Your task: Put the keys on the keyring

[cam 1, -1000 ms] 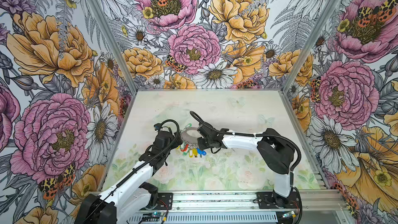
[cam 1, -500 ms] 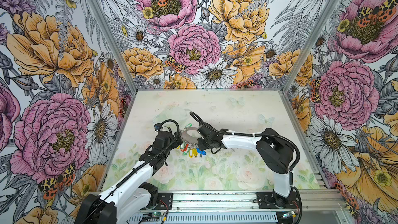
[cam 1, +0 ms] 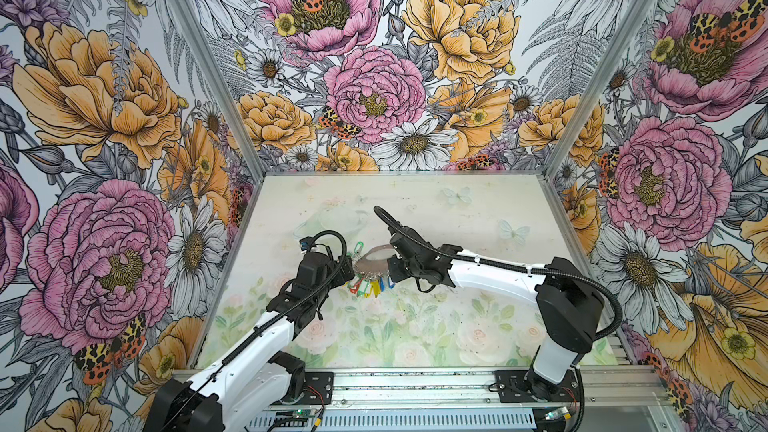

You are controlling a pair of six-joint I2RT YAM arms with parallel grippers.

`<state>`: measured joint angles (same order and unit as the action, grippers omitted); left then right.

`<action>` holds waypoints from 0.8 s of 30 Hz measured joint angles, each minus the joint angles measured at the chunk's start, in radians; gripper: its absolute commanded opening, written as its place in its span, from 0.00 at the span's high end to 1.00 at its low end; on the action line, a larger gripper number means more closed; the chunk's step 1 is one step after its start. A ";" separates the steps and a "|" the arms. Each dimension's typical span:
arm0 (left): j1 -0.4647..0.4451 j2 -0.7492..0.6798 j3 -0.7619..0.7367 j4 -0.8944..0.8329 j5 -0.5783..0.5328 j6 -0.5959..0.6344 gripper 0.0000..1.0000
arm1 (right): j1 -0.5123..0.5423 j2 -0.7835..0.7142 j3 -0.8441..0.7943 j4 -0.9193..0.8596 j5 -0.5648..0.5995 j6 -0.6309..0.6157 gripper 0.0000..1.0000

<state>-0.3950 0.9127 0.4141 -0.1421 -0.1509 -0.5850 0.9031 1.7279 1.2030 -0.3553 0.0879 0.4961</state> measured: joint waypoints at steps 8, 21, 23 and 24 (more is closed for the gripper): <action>-0.113 -0.008 0.067 0.040 0.064 0.089 0.03 | 0.000 -0.161 -0.126 0.089 -0.011 -0.130 1.00; -0.157 -0.083 -0.062 0.360 0.215 0.228 0.12 | -0.019 -0.465 -0.421 0.445 -0.200 -0.305 1.00; -0.161 -0.080 -0.087 0.400 0.243 0.248 0.14 | -0.030 -0.474 -0.434 0.475 -0.222 -0.315 1.00; -0.166 -0.077 -0.094 0.415 0.254 0.256 0.16 | -0.035 -0.478 -0.444 0.497 -0.233 -0.318 1.00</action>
<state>-0.5606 0.8356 0.3202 0.2733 0.1028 -0.3286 0.8684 1.2495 0.7593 0.1421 -0.1448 0.1783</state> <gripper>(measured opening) 0.862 0.047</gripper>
